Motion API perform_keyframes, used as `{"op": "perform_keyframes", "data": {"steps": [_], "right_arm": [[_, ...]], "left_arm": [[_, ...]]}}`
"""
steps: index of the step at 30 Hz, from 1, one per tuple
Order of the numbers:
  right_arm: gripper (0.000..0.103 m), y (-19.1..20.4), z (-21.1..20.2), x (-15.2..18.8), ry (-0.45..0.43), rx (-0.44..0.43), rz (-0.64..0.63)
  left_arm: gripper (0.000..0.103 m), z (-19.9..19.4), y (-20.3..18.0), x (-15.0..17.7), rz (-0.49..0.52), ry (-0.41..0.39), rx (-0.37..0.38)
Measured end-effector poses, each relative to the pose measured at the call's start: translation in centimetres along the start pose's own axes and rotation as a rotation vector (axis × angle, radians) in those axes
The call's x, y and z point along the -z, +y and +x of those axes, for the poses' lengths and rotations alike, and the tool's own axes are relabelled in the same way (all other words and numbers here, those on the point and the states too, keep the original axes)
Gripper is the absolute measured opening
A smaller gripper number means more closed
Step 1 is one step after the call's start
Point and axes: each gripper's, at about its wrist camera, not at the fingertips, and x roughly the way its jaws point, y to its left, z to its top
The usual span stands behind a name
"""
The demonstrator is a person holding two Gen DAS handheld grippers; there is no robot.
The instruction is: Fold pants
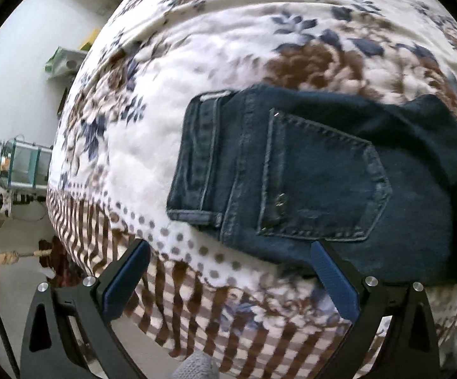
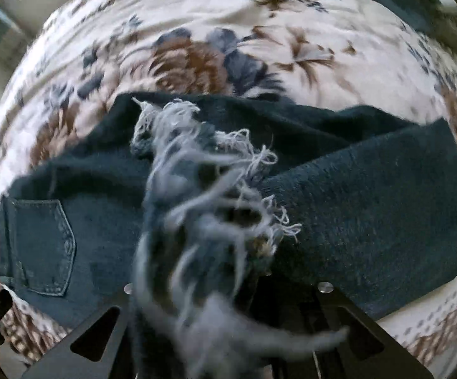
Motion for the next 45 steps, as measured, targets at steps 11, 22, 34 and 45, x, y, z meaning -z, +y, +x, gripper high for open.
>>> {"op": "perform_keyframes", "data": {"steps": [11,22,34,45], "right_arm": [[0.078,2.9,-3.1,0.1,0.149,-0.015,-0.151],[0.092,-4.6,-5.2,-0.8,0.157,0.137,-0.119],[0.093,-17.6,-4.5,-1.0,0.189,0.172,0.143],[0.093,-21.7,-4.5,-0.9,0.208,0.113,0.182]], "left_arm": [[0.103,-1.8,0.8,-0.3,-0.088,-0.016,0.084],[0.103,-1.7,-7.9,-2.6,-0.043,0.045,0.399],[0.101,1.0,-15.2,-2.6,-0.001,0.148,0.568],[0.100,-1.2,-9.9,-1.6,-0.187,0.134,1.021]]}}
